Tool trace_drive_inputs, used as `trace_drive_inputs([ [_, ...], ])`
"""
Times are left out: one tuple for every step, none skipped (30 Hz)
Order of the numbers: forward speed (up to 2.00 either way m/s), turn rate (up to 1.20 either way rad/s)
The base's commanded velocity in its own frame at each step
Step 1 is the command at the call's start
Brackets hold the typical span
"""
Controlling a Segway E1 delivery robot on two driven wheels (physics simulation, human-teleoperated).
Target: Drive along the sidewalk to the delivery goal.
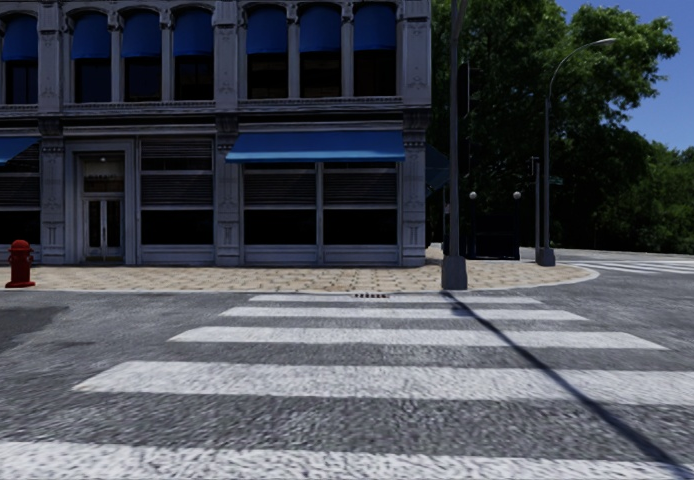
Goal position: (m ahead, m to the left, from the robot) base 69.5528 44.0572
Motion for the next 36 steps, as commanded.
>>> trace_drive_inputs([
  [2.0,0.0],
  [2.0,0.0],
  [2.0,0.0],
  [2.0,0.0],
  [2.0,0.0],
  [2.0,0.0],
  [2.0,0.0],
  [2.0,0.0],
  [2.0,0.0],
  [2.0,0.0],
  [2.0,0.0],
  [2.0,0.0],
  [2.0,0.0],
  [2.0,0.0],
  [2.0,0.0],
  [2.0,0.0],
  [2.0,0.0],
  [2.0,0.0],
  [2.0,0.0],
  [2.0,0.0],
  [2.0,0.0],
  [2.0,0.0],
  [2.0,0.0],
  [2.0,0.0],
  [2.0,0.0],
  [2.0,0.0],
  [2.0,0.0],
  [2.0,0.0],
  [2.0,0.0],
  [2.0,0.0],
  [2.0,0.0],
  [2.0,0.0],
  [2.0,0.0],
  [2.0,0.0],
  [2.0,0.0],
  [2.0,0.0],
])
